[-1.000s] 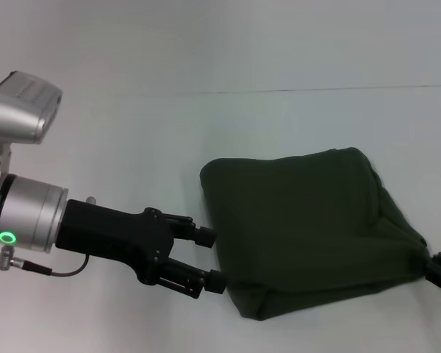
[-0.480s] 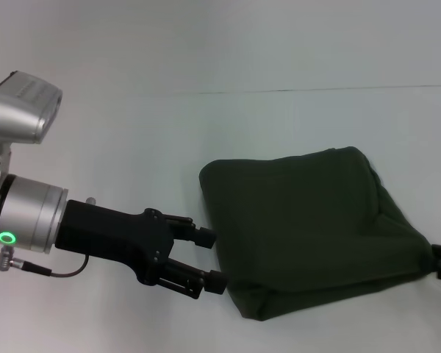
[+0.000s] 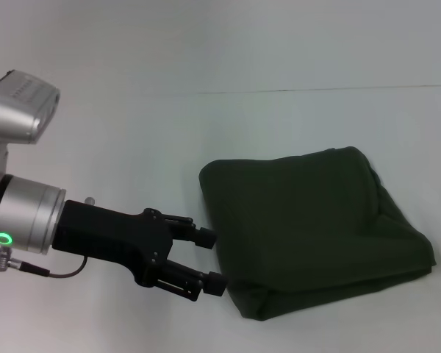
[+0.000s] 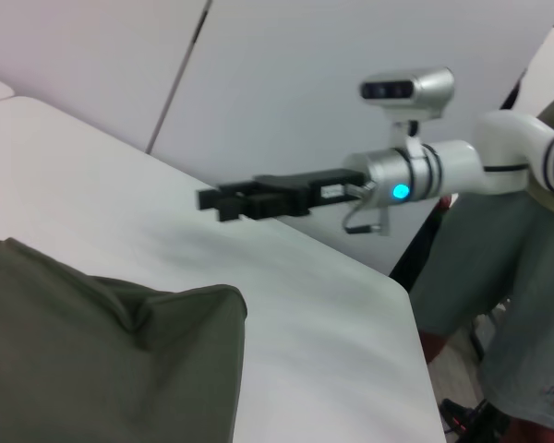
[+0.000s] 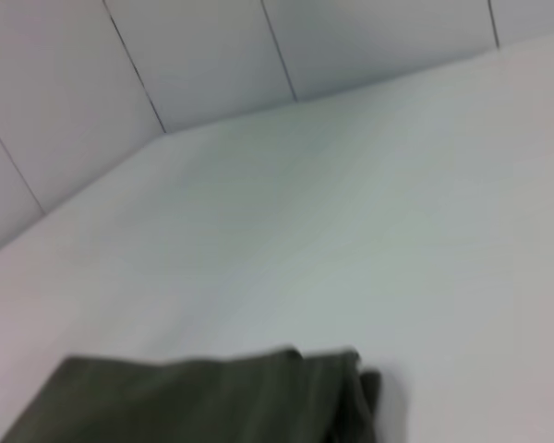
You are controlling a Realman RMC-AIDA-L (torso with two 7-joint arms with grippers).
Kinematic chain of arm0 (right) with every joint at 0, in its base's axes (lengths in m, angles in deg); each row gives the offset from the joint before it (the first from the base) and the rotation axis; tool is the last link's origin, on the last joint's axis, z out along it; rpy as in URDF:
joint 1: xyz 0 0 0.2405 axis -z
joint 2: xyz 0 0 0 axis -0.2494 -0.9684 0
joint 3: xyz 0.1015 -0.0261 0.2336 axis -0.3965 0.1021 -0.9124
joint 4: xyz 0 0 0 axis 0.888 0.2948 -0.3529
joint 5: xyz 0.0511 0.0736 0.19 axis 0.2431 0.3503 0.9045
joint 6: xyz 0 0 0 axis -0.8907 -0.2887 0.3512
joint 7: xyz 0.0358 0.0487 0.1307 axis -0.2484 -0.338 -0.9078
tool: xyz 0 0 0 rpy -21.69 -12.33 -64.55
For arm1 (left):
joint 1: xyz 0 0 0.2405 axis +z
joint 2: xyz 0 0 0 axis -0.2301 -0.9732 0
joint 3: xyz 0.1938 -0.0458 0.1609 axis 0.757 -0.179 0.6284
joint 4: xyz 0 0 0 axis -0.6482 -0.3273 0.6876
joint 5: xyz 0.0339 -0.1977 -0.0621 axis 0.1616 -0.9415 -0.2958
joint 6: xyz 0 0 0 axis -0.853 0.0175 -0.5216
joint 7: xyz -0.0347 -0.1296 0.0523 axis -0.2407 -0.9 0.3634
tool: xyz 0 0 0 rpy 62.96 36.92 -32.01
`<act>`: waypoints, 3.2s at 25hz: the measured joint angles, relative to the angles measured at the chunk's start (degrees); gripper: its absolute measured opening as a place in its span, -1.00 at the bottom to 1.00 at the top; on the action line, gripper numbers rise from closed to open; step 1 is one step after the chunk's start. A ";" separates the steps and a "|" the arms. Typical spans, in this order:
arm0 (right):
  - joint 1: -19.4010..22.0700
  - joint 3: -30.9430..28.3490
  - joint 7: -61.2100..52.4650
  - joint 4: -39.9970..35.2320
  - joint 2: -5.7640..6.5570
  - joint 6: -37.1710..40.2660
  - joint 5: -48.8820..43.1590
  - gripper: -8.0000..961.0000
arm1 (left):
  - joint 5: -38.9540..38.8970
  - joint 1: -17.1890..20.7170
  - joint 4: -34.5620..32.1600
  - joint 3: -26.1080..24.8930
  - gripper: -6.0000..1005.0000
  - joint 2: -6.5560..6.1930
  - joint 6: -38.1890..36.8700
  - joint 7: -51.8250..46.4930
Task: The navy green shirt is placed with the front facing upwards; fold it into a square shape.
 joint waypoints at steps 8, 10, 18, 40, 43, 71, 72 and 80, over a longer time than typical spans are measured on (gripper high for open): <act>-6.89 3.60 -0.05 6.96 -1.29 -10.27 -0.13 0.36 | 0.11 0.51 -0.27 0.01 0.83 0.08 -0.45 1.37; -8.42 4.29 -0.28 9.07 -1.30 -13.09 -0.04 0.36 | 0.25 0.51 -0.26 0.02 0.83 0.09 -0.47 1.38; -12.60 6.79 -3.85 14.83 -1.65 -22.32 0.04 0.47 | 0.37 0.59 -0.26 0.13 0.83 0.09 -0.47 1.42; -14.12 13.60 -12.89 17.38 -1.72 -29.78 -0.01 0.46 | 0.40 0.43 -0.26 0.40 0.83 0.09 0.69 2.84; -14.38 13.82 -12.91 17.87 -1.72 -29.95 -0.11 0.46 | 0.40 0.32 -0.26 0.43 0.83 0.09 0.73 2.88; -13.99 15.62 -12.67 14.23 -1.73 -29.01 2.77 -0.94 | 0.49 0.59 -0.26 0.55 0.83 0.19 1.92 2.66; -13.91 15.74 -12.66 13.82 -1.72 -28.97 3.65 -0.94 | 0.49 0.59 -0.26 0.55 0.83 0.18 1.92 2.63; -15.31 16.19 -11.85 12.91 -1.70 -30.76 5.33 -0.89 | 0.48 0.56 -0.25 0.54 0.83 0.33 1.81 2.59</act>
